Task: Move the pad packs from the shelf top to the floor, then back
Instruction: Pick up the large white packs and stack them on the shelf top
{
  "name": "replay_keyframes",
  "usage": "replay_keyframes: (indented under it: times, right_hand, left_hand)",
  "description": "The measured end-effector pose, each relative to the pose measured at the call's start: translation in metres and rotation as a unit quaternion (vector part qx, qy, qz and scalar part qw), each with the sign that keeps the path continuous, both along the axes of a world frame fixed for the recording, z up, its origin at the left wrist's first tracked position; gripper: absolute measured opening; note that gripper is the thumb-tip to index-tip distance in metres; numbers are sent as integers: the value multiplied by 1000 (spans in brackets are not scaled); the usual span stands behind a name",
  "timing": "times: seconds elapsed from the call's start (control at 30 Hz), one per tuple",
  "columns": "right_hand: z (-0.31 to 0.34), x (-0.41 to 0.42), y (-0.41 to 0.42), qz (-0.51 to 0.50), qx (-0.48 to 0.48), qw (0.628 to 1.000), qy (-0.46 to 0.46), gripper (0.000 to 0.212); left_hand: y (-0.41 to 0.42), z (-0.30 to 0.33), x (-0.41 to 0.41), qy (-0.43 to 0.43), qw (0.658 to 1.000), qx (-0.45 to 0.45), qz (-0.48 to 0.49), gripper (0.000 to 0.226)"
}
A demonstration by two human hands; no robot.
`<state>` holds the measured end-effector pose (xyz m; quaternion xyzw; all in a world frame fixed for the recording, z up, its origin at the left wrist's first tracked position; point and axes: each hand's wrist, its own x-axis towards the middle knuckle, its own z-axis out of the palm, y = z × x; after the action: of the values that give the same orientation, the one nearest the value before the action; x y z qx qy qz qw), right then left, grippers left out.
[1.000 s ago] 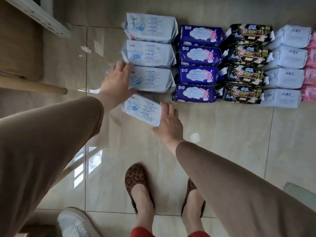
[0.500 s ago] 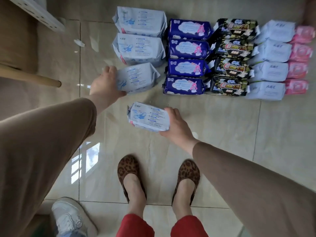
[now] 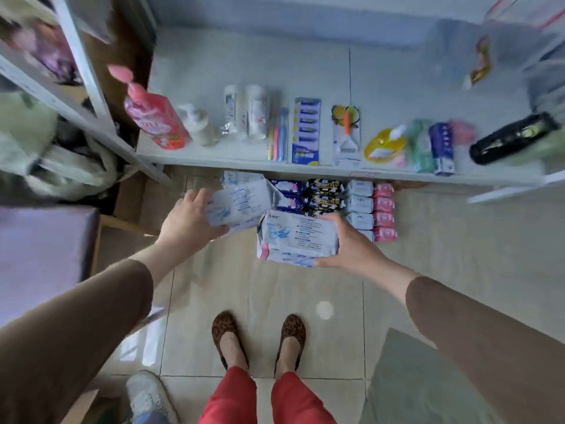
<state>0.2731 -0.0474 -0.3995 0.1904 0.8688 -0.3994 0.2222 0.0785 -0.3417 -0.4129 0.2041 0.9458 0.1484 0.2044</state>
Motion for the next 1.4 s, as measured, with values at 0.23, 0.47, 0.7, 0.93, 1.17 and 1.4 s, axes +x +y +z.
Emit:
replay_keyframes:
  times: [0.23,0.47,0.7,0.93,1.17,1.4]
  right_hand:
    - [211,-19,37,10,35,997,68,96]
    - [357,-44,53,-1,53,986,156,85]
    - [418,-109,86,-1,74,976,206,79]
    - [426,-211,135,7,72,971,229,77]
    - [409,-312,152,8,51,975,215,77]
    - [386,-390,153,-26,18,978,205,76]
  left_hand:
    - [22,194,-29,92,990,74,-77,82]
    - [48,332,-81,171,969,119,-134,81]
    - [100,414,-156,210,955,165,-129,76]
    - [166,424,-256,200,961,162,-99,73]
    - [215,414,-366,163,972,152,-70,76]
    - [243,394,-474,143,975,147,-86,71]
